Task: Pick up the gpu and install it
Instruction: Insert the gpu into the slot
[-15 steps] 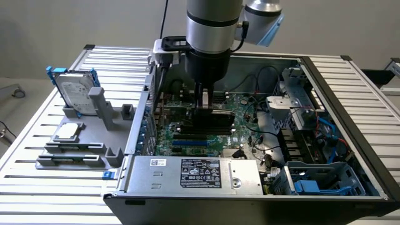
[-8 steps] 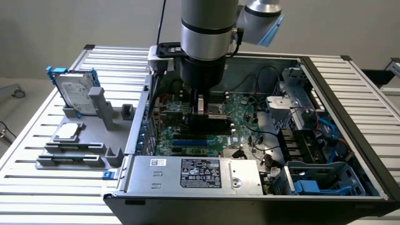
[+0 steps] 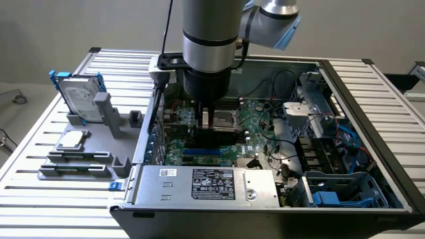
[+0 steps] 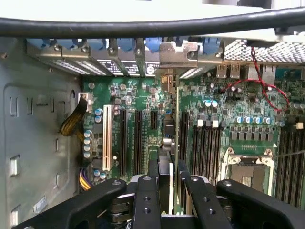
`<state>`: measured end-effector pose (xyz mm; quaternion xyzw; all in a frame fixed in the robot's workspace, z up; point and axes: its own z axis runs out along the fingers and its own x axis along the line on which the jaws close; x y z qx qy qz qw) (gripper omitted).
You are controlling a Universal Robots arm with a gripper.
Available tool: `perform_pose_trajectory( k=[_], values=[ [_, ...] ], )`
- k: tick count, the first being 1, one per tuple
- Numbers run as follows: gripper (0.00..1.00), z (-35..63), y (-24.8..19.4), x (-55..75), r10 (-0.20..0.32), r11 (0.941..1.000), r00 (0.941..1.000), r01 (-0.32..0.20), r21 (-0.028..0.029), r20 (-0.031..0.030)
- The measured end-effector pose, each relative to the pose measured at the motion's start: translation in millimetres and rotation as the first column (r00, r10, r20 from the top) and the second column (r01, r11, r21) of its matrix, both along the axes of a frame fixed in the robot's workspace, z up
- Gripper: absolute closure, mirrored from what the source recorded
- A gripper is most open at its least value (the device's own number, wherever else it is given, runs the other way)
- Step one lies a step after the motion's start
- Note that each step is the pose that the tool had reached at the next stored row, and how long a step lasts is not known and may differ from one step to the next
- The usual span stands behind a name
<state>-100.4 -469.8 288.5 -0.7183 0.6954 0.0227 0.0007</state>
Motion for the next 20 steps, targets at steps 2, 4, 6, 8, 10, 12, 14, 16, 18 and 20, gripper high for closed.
perform_pose_trajectory(
  k=[2,4,6,8,10,12,14,16,18,20],
  values=[
    [0.74,-3.1,0.0,-1.7,0.0,1.0,1.0,0.0,0.0,0.0041],
    [0.74,-4.1,0.1,-1.8,0.0,1.0,1.0,0.0,-0.0002,0.0063],
    [0.74,-4.4,0.5,-1.8,0.0,1.0,1.0,0.0,0.0,0.0074],
    [0.74,-4.4,1.0,-1.8,0.0,1.0,1.0,0.0,0.0,0.0076],
    [0.74,-4.4,1.5,-1.7,0.0,1.0,1.0,0.0,0.0,0.0075],
    [0.74,-4.4,1.7,-1.6,0.0,1.0,1.0,0.0,0.0,0.0076],
    [0.74,-4.3,1.8,-1.2,0.0,1.0,1.0,0.0,-0.0001,0.0076],
    [0.74,-4.4,1.7,-0.8,0.0,1.0,1.0,0.0,-0.0001,0.0081],
    [0.74,-4.4,1.8,-0.5,0.0,1.0,1.0,0.0,-0.0001,0.0094],
    [0.74,-4.7,1.8,-0.4,0.0,1.0,0.9999,0.0,-0.0001,0.0118]
  ],
)
